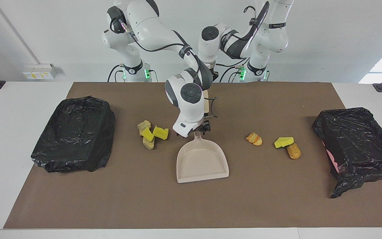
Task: Sweep and dump trash in bin
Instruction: 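Carry the brush to the trash while the right gripper brings the dustpan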
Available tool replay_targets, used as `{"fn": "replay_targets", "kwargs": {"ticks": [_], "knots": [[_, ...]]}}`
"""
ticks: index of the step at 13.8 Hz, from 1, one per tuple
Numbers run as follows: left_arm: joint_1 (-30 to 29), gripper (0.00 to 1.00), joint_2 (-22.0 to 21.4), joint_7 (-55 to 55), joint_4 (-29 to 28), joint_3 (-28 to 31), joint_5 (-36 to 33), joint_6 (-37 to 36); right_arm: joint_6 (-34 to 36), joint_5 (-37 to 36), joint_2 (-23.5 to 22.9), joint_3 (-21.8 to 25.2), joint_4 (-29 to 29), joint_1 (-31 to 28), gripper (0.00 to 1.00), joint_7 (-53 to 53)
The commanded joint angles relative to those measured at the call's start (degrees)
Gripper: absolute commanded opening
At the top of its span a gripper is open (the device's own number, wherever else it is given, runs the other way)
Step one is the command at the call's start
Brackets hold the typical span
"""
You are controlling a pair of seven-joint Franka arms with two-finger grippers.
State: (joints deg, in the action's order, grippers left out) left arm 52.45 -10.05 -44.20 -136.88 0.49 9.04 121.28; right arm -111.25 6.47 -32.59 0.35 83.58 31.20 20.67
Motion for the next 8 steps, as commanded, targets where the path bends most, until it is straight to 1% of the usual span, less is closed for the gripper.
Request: {"fn": "replay_targets", "kwargs": {"ticks": [1,2,5,6,8], "knots": [[-5.3,0.00,-1.7,3.8,-0.9,-0.1,0.3,-1.1,-0.2,0.6,2.1,-0.4,2.5,-0.2,1.00,-2.6],[-8.5,0.00,-1.7,7.9,-0.2,-0.1,0.1,-2.0,-0.2,0.6,2.4,-0.6,2.9,-0.1,1.00,-2.6],[-18.7,0.00,-0.1,21.9,4.0,-0.1,0.0,-3.9,-3.8,0.6,5.1,-1.0,8.9,0.5,1.00,-3.0],[-21.4,0.00,0.7,25.0,5.5,-0.1,-1.0,-5.0,-3.8,0.7,5.4,-1.1,9.3,1.1,1.00,-2.9],[-24.7,0.00,3.2,28.8,9.3,-0.1,-5.9,-6.5,-2.8,0.6,5.4,-1.0,8.9,1.1,0.98,-2.9]]}}
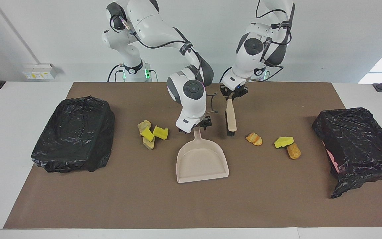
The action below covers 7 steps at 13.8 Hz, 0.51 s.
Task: Sweep and dump trash in bin
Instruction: 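Carry the brush to the trash while the right gripper brings the dustpan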
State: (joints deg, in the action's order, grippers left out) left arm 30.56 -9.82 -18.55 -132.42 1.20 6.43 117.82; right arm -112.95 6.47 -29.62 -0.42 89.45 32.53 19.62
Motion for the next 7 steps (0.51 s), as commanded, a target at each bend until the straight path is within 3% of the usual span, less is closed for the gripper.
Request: {"fn": "replay_targets", "kwargs": {"ticks": [1,3,5,7], "knots": [[-4.9,0.00,4.4,5.5,7.5,-0.8,-4.0,-4.5,-0.9,0.5,2.5,-0.3,2.9,-0.3,0.98,-1.9],[-8.8,0.00,8.7,10.7,15.7,-0.8,-4.1,-10.4,0.6,-0.1,2.3,-0.4,2.2,-0.3,0.97,-1.9],[-12.7,0.00,11.7,16.5,22.3,-0.8,-5.7,-13.8,0.5,-0.1,2.2,-0.3,2.0,-0.3,0.84,-2.0],[-16.7,0.00,12.8,20.7,24.7,-0.7,-6.3,-14.0,0.6,-0.1,2.1,-0.4,1.8,-0.3,0.41,-1.8]]}}
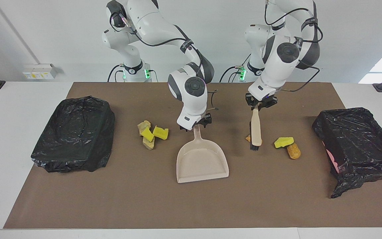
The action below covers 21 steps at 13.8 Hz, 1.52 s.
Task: Sweep and dump trash in bin
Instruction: 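Carry the brush to the trash while the right gripper brings the dustpan, then sweep the bread and sponges into the dustpan using the left gripper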
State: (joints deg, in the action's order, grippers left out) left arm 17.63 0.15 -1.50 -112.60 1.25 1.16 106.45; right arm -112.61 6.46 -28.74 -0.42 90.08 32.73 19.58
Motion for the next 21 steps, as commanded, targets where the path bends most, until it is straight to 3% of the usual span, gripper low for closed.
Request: {"fn": "replay_targets", "kwargs": {"ticks": [1,2,5,10,16,18,21], "knots": [[-6.4,0.00,3.5,5.4,6.0,-0.7,-1.1,-3.3,0.5,-0.4,1.3,-0.3,1.1,-0.4,0.13,-1.2],[-8.7,0.00,4.3,8.8,7.0,-0.7,-1.2,-4.1,0.8,-0.5,1.5,-0.3,1.1,-0.3,0.00,-0.9],[-14.8,0.00,4.7,15.6,7.6,-0.7,-3.3,-4.2,1.8,-0.4,1.3,-0.4,-0.6,-0.3,0.00,1.0],[-24.8,0.00,6.7,26.5,4.4,-0.7,-5.0,1.5,1.7,1.9,2.1,-0.5,-0.2,-3.4,0.00,-23.9],[-24.7,0.00,2.4,18.7,-8.2,-0.7,-5.0,3.1,3.1,-2.1,5.4,-0.3,1.1,-5.4,0.00,-52.6],[-24.4,0.00,0.5,15.5,-12.0,-0.9,-4.9,5.3,3.3,-6.3,6.8,-0.4,3.3,-4.9,0.00,-58.7],[-22.4,0.00,-0.7,12.4,-14.0,-1.0,-4.7,6.0,7.7,-11.5,7.7,-0.5,3.8,-1.5,0.00,-59.6]]}}
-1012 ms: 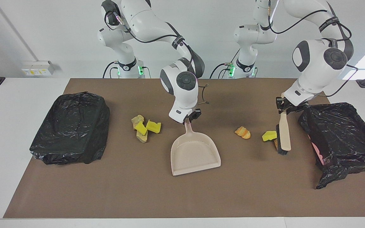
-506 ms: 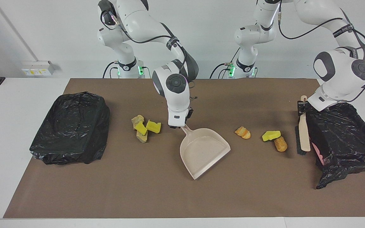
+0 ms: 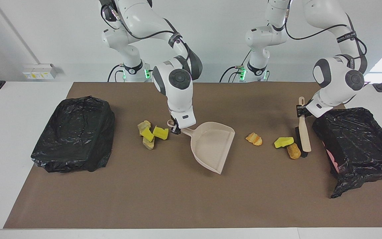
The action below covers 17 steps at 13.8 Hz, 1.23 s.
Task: Sweep and dump trash in bin
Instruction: 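Sweep the bread and sponges into the dustpan using the left gripper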
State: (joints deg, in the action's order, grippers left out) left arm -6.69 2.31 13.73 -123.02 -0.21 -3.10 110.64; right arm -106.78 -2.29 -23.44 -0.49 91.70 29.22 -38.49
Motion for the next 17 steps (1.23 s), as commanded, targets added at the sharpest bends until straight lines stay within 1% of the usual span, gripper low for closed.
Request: {"fn": "replay_targets", "kwargs": {"ticks": [1,2,3,5,7,8,10,13,17], "knots": [[3.5,0.00,-3.4,-4.8,-4.4,0.5,-0.4,1.9,2.3,-3.4,2.3,-0.4,2.4,3.1,0.00,-1.4],[4.7,0.00,-3.5,-7.0,-4.8,0.4,-0.4,2.1,2.5,-3.7,1.8,-0.4,2.4,4.7,0.00,-1.4],[5.3,0.00,-3.5,-8.2,-4.9,0.4,-0.2,2.4,2.5,-3.7,1.6,-0.4,2.3,5.0,0.00,-1.4],[6.8,0.00,-3.5,-8.8,-5.6,0.4,-0.1,5.8,2.2,-3.4,1.6,-0.7,2.3,5.1,0.00,-1.3],[7.1,0.00,-3.6,-8.6,-6.5,0.4,-0.1,8.6,0.6,-2.8,0.3,-0.7,2.1,6.2,0.00,-1.1],[7.2,0.00,-3.5,-8.2,-6.5,0.4,-0.1,9.1,-0.3,-2.5,0.1,-0.7,2.1,6.0,0.00,-1.1],[7.4,0.00,-3.1,-8.3,-6.2,0.5,-0.1,11.6,-0.2,-2.4,0.0,-0.7,2.0,5.7,0.00,-0.2],[5.1,0.00,-1.8,-8.0,-4.7,0.6,0.0,14.9,-0.7,-2.4,-0.1,-0.7,2.2,5.6,0.00,1.7],[6.0,0.00,-1.1,-8.1,-5.5,0.4,0.1,14.7,-0.4,-2.4,-0.1,-0.7,2.3,5.7,0.00,1.8]]}}
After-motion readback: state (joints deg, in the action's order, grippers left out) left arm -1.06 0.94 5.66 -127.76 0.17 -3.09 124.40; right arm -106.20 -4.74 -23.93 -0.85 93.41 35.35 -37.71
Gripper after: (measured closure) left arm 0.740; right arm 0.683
